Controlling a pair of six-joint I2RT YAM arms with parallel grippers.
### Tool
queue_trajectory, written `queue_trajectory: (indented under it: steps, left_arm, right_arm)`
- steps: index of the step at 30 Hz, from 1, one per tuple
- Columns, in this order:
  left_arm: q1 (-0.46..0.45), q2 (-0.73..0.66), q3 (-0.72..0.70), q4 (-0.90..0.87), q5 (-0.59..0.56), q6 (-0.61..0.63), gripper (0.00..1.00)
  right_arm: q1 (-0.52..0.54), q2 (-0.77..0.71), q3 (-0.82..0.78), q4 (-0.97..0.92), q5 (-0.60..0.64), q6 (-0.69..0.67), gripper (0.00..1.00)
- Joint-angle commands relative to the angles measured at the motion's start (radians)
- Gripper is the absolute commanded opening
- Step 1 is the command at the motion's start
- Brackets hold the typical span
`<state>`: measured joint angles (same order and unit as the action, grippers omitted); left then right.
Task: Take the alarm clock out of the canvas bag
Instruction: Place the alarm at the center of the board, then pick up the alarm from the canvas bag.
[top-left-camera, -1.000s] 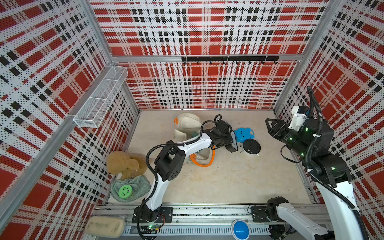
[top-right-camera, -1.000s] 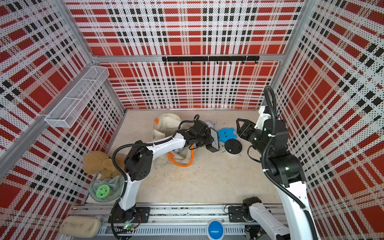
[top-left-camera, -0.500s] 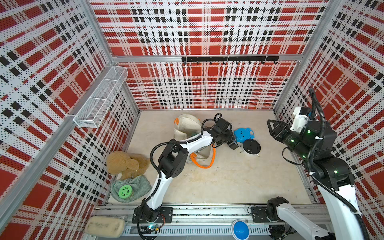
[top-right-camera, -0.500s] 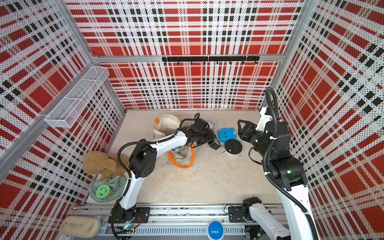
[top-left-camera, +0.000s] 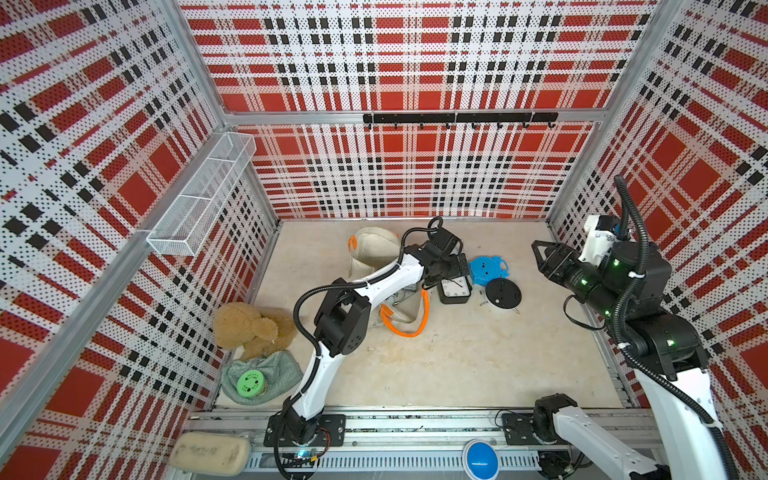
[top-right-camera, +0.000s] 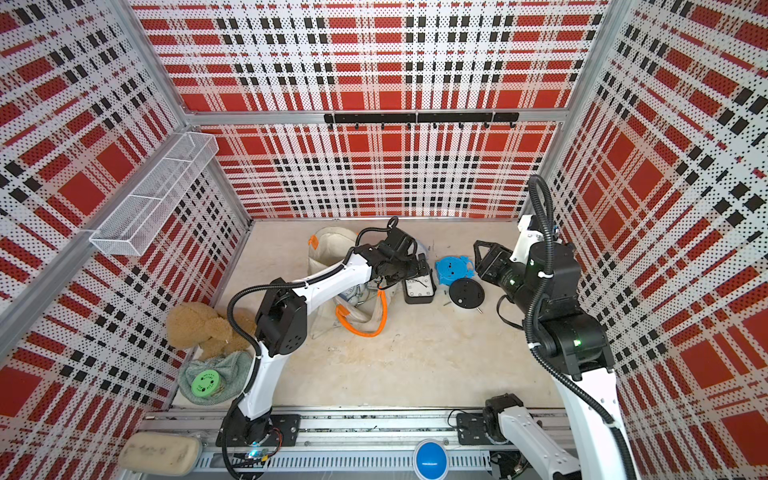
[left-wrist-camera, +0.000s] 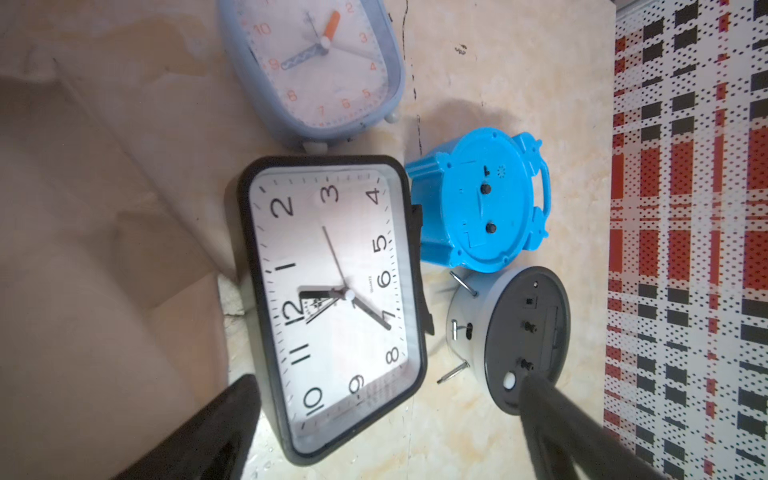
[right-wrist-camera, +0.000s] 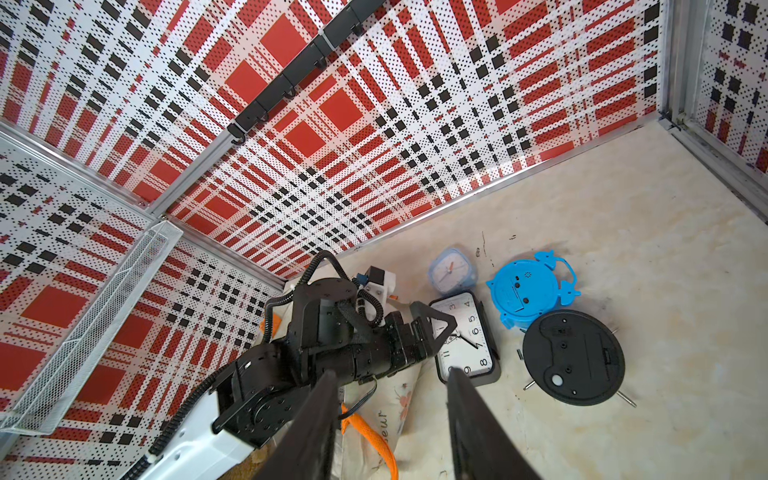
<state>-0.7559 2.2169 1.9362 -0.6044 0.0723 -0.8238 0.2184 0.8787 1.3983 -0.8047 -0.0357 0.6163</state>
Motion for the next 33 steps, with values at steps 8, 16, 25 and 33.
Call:
queue_trajectory:
  steps: [8,16,25,33]
  left_arm:
    - [0.003,-0.1,0.07,-0.102,-0.054,0.097,1.0]
    - [-0.059,-0.432,0.065,-0.201,-0.245,0.321,1.0]
    - [0.08,-0.819,-0.348,-0.16,-0.188,0.26,0.99]
    - [0.274,-0.975,-0.514,-0.247,-0.089,0.206,0.95]
  right_arm:
    - [-0.004,0.026,0.013,0.022,-0.098,-0.05,0.46]
    - [-0.002,0.073,-0.001,0.058,-0.214,-0.088,0.46]
    - [0.176,0.229,0.121,-0.068,-0.158,-0.241,0.45]
    - [0.545,0.662,0.543,-0.307,-0.022,-0.388,0.43]
